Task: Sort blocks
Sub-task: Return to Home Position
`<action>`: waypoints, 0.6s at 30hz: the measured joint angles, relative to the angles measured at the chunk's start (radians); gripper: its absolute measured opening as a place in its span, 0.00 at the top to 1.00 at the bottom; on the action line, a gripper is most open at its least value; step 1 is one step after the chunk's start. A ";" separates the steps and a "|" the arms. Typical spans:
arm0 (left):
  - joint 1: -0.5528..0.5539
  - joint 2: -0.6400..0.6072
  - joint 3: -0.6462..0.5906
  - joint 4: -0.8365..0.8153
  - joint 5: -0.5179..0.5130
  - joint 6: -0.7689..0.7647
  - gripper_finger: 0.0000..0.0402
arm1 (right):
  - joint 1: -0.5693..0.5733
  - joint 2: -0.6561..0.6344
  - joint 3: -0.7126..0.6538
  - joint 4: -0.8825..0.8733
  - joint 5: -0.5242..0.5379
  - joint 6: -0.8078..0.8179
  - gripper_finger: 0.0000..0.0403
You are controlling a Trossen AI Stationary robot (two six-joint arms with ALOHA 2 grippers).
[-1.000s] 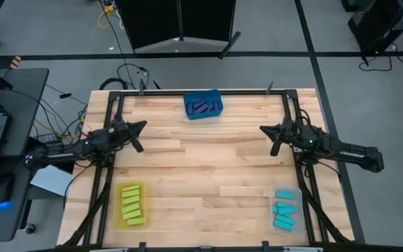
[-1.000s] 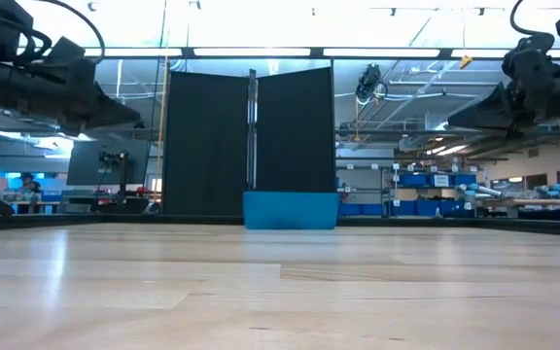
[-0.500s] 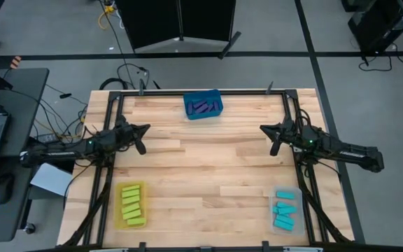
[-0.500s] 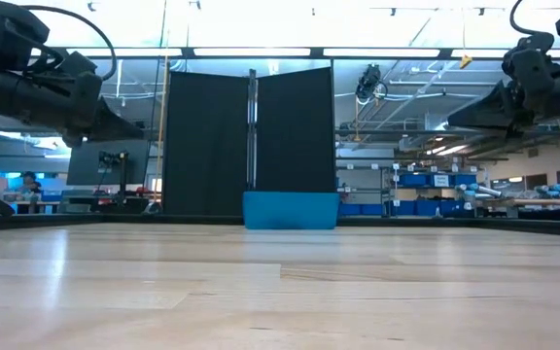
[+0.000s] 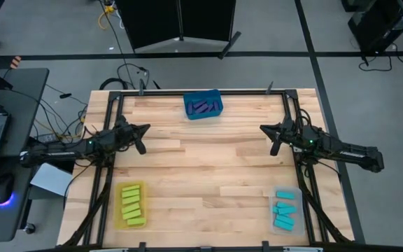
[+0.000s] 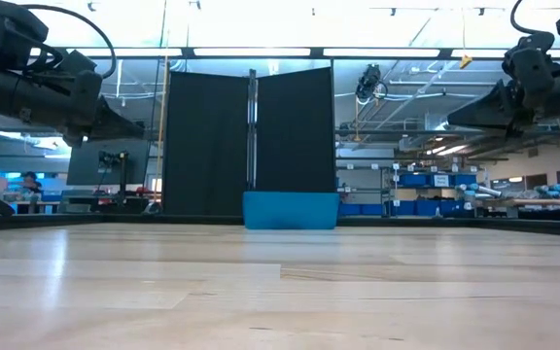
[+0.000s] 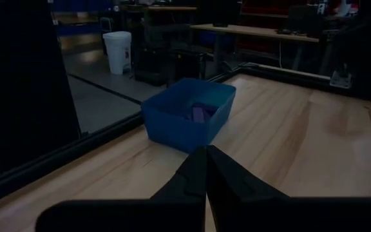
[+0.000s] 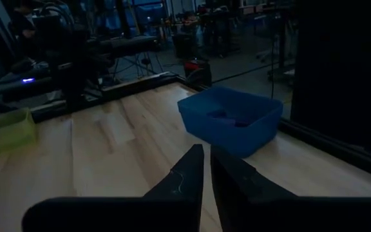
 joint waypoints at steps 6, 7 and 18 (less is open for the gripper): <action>0.000 0.000 0.000 0.002 0.000 0.000 0.97 | 0.000 0.000 0.000 0.000 0.000 0.000 0.91; 0.000 0.000 0.000 0.003 0.000 0.000 0.97 | 0.000 0.000 0.000 0.000 -0.001 0.000 0.91; 0.000 0.000 0.001 0.003 0.000 0.001 0.97 | 0.000 0.000 0.000 -0.001 -0.001 0.000 0.90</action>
